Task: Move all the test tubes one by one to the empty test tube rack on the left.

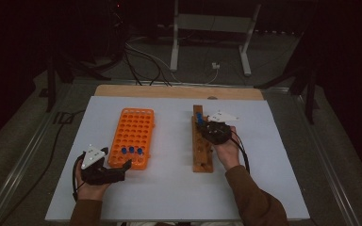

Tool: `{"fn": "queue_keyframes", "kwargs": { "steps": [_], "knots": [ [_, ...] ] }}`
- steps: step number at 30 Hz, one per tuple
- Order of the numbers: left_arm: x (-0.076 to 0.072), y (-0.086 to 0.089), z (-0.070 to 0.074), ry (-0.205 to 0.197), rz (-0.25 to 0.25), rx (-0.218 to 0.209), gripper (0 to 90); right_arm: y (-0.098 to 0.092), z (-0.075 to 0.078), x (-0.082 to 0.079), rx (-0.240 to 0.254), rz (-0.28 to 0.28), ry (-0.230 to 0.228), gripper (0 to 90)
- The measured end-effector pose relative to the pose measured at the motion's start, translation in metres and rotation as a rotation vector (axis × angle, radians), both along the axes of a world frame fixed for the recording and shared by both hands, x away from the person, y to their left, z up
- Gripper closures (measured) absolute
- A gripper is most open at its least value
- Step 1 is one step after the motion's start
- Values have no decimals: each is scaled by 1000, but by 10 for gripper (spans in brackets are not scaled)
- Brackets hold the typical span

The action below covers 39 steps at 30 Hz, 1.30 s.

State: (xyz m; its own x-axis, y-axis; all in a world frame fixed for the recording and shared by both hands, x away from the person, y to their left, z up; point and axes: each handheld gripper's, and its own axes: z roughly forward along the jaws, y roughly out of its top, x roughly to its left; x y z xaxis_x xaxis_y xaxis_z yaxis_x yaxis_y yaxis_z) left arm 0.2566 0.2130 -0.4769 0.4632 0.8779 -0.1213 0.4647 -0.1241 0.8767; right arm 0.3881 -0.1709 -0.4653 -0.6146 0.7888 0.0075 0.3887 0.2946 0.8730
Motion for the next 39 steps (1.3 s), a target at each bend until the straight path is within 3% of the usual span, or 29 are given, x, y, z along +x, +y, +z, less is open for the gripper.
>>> {"fn": "queue_keyframes", "kwargs": {
  "steps": [22, 39],
  "knots": [
    [0, -1, -1, 4, -7, 1, 7, -2, 3, 1, 7, 1, 39, 768],
    [1, -2, -1, 4, -10, 0, 7, -7, 11, -1, 37, -7, 32, 769]
  ]
}}
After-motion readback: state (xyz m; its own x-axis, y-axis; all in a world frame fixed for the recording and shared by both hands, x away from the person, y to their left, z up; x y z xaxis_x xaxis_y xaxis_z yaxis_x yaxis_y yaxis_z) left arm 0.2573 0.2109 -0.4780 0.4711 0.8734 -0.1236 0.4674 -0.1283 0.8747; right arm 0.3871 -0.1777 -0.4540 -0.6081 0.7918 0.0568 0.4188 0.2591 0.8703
